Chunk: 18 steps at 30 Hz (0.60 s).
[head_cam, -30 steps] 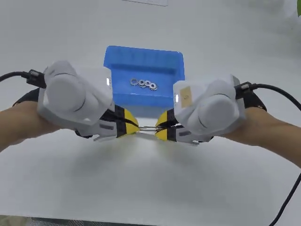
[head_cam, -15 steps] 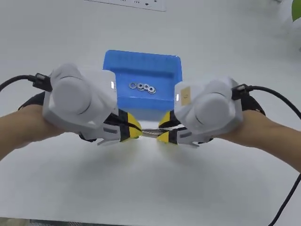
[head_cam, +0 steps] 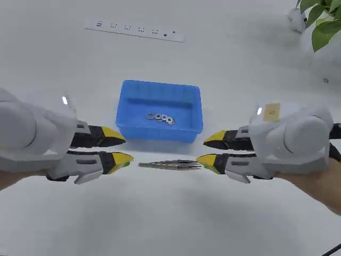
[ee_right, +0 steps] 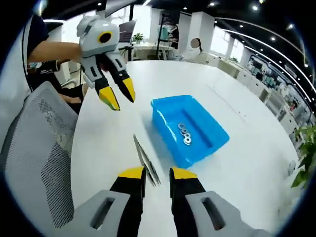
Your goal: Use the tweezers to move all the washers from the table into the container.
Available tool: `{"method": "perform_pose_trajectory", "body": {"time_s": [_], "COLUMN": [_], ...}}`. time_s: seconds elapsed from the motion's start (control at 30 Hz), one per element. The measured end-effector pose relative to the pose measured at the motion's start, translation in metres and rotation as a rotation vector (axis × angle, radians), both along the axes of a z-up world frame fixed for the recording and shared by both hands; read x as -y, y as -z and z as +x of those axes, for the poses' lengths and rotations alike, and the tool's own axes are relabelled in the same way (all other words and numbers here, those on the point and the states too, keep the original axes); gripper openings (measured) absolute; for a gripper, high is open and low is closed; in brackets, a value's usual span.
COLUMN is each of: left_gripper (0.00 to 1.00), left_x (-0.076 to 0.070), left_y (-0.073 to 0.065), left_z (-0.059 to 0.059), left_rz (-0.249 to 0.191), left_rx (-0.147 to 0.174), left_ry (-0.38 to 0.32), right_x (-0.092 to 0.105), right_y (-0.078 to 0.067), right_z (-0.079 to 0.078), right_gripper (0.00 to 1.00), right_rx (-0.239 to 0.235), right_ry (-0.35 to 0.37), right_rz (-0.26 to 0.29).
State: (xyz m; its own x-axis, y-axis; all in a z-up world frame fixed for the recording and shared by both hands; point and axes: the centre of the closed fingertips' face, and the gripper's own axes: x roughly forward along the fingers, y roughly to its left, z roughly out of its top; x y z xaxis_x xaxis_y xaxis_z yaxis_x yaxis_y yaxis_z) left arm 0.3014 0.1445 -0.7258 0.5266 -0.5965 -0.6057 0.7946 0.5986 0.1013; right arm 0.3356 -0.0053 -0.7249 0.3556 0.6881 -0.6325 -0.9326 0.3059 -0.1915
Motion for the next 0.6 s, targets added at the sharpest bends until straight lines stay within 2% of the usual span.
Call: {"method": "perform_pose_trajectory", "body": {"time_s": [0.03, 0.07, 0.1, 0.13, 0.17, 0.2, 0.23, 0.3, 0.33, 0.37, 0.4, 0.43, 0.5, 0.53, 0.6], "left_gripper": [0.33, 0.34, 0.36, 0.41, 0.49, 0.63, 0.74, 0.99, 0.93, 0.94, 1.0, 0.98, 1.0, 1.0, 1.0], "left_x": [-0.009, -0.014, -0.021, -0.024, -0.025, -0.025, -0.024, -0.02, -0.019, -0.013, -0.01, -0.009, -0.005, -0.002, -0.001], "left_y": [-0.008, -0.014, -0.024, -0.03, -0.036, -0.041, -0.048, -0.056, -0.06, -0.06, -0.06, -0.058, -0.055, -0.054, -0.049], "left_z": [-0.002, -0.004, -0.004, -0.003, -0.003, -0.004, -0.003, -0.001, -0.004, -0.006, -0.008, -0.009, -0.013, -0.015, -0.017], "left_rz": [0.033, 0.055, 0.083, 0.091, 0.094, 0.091, 0.083, 0.057, 0.067, 0.059, 0.06, 0.07, 0.096, 0.11, 0.14], "left_rx": [0.035, 0.058, 0.097, 0.122, 0.138, 0.151, 0.168, 0.174, 0.169, 0.162, 0.161, 0.155, 0.141, 0.145, 0.135], "left_ry": [0.006, 0.004, -0.007, -0.013, -0.015, -0.022, -0.03, -0.055, -0.044, -0.035, -0.027, -0.012, 0.002, 0.021, 0.039], "right_x": [0.009, 0.011, 0.018, 0.02, 0.024, 0.024, 0.025, 0.028, 0.027, 0.026, 0.026, 0.026, 0.025, 0.024, 0.023], "right_y": [-0.016, -0.022, -0.035, -0.041, -0.048, -0.051, -0.056, -0.059, -0.059, -0.057, -0.055, -0.051, -0.047, -0.04, -0.037], "right_z": [0.003, 0.003, 0.002, 0.001, -0.004, -0.007, -0.007, -0.007, -0.008, -0.01, -0.011, -0.015, -0.019, -0.026, -0.026], "right_gripper": [0.24, 0.27, 0.3, 0.36, 0.41, 0.48, 0.59, 0.77, 0.87, 0.92, 0.95, 0.97, 1.0, 1.0, 1.0], "right_rx": [0.116, 0.147, 0.204, 0.223, 0.227, 0.223, 0.228, 0.222, 0.211, 0.192, 0.181, 0.177, 0.17, 0.13, 0.124], "right_ry": [-0.012, -0.014, -0.001, 0.01, 0.013, 0.015, 0.038, 0.088, 0.1, 0.098, 0.098, 0.088, 0.063, 0.039, 0.041], "right_rz": [-0.021, -0.025, -0.027, -0.02, -0.017, -0.007, 0.008, 0.018, 0.028, 0.033, 0.025, 0.002, -0.027, -0.05, -0.067]}}
